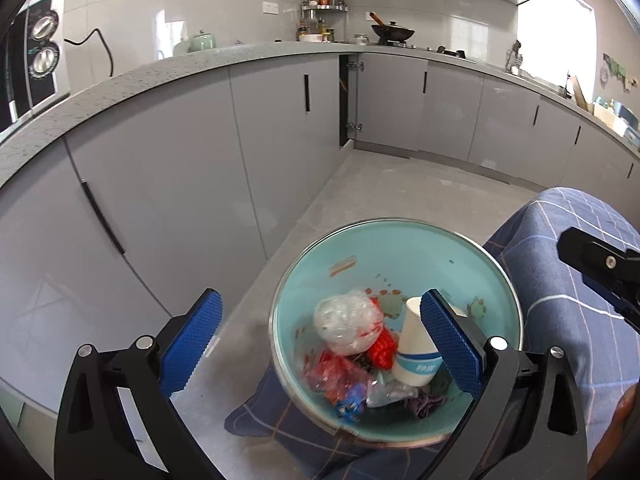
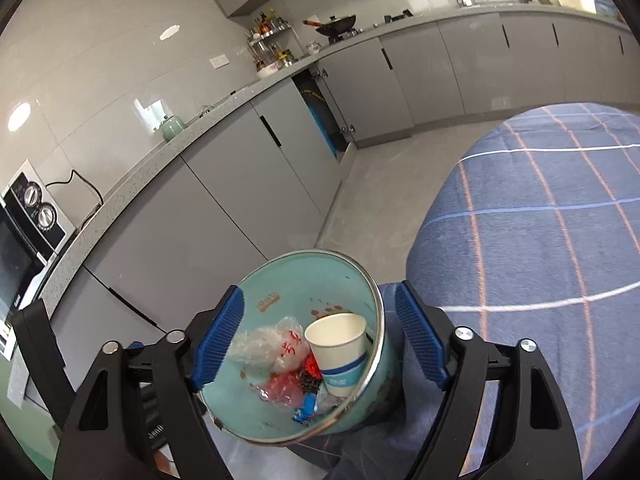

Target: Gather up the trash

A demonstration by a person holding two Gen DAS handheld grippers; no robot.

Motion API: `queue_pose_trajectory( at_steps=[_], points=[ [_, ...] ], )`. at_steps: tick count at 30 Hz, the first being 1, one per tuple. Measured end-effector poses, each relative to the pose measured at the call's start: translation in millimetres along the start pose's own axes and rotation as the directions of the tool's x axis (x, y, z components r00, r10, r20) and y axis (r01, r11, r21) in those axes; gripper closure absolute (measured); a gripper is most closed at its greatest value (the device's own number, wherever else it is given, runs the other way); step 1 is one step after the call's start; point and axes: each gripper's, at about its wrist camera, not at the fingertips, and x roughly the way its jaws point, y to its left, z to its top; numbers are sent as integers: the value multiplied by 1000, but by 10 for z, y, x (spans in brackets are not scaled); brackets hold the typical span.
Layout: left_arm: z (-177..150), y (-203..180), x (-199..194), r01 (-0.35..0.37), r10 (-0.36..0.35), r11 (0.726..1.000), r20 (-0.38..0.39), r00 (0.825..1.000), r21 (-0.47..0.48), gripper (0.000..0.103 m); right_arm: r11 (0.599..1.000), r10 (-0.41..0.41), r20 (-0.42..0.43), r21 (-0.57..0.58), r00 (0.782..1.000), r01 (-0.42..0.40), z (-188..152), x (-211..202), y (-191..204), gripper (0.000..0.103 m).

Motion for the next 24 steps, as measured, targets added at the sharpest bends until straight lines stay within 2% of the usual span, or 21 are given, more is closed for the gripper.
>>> queue_pose_trajectory(
  at_steps=[6,8,11,14,16,24],
  points=[
    [-48,67,-310,-59,59,998,25,998,-5,6,998,-32,18,-58,999,33,-154,-204,68,22],
    [-40,72,-444,-69,70,998,52,996,-12,6,996,-38,51,-77,998,42,-190,-319,94,17],
    [-41,86,-660,-56,61,997,84,995,-56,6,992,-57,99,-108,993,68,-199,-537,139,16],
    [-29,17,-882,-48,53,998,123,991,-47,6,989,-59,150,-127,987,79,-188,-784,173,16],
    [-61,-55,-1066,-71,75,997,178,981,-30,6,985,-63,194,-144,979,92,-196,-951,199,16],
    [-100,-159,-1448,-46,47,999,230,972,-9,6,973,-70,344,-183,936,140,-189,-1586,289,12]
  ],
)
